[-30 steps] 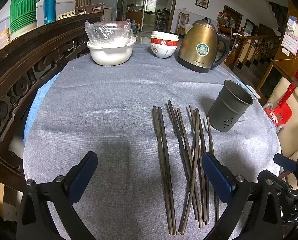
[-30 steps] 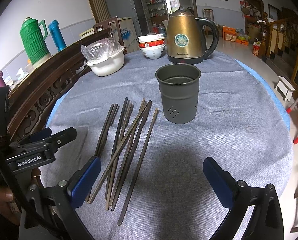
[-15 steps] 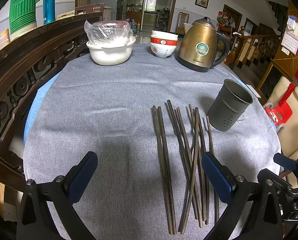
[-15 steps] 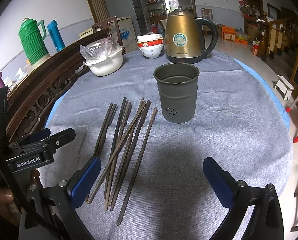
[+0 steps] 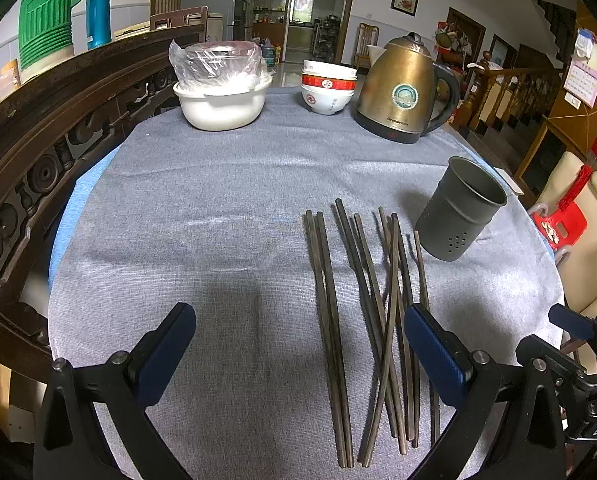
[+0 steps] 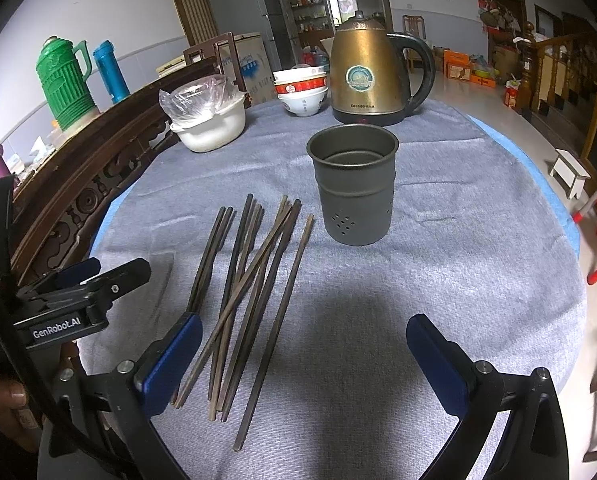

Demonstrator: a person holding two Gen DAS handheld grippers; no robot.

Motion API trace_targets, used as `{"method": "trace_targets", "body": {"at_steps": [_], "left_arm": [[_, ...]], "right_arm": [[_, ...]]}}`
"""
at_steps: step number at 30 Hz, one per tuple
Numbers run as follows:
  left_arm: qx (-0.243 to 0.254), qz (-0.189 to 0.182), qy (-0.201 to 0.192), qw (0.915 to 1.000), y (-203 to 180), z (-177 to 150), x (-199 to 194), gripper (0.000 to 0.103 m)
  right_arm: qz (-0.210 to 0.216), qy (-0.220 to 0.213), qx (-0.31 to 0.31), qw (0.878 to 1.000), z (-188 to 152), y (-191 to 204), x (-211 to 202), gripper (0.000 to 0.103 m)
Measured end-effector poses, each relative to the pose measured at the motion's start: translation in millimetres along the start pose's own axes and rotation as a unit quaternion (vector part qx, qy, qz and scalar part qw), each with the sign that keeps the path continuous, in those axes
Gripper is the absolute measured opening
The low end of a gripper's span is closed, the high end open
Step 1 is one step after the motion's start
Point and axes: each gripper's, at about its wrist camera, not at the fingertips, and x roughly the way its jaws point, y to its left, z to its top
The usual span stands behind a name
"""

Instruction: Organize utensils

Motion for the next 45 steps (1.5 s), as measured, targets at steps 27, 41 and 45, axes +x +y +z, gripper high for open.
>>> {"method": "trace_targets", "body": {"at_steps": [27, 41, 45], "left_arm": [[-0.045, 0.03, 0.074, 0.9958, 37.1, -6.3, 29.1, 0.103], [-0.05, 0.017, 0.152, 0.9869, 34.7, 3.7, 63.3, 0.081], [-0.054, 0.002, 0.17, 0.984, 27.9, 17.9, 73.1, 0.081]], "right_arm": [[0.015, 0.128, 0.066, 0.989, 15.6, -12.0, 79.7, 0.059], [-0.001, 0.2, 0.067, 0.978, 38.4, 4.0, 134.5, 0.011], [-0.002, 0.22, 0.027, 0.975, 41.8, 10.3, 137.7, 0.009]]}}
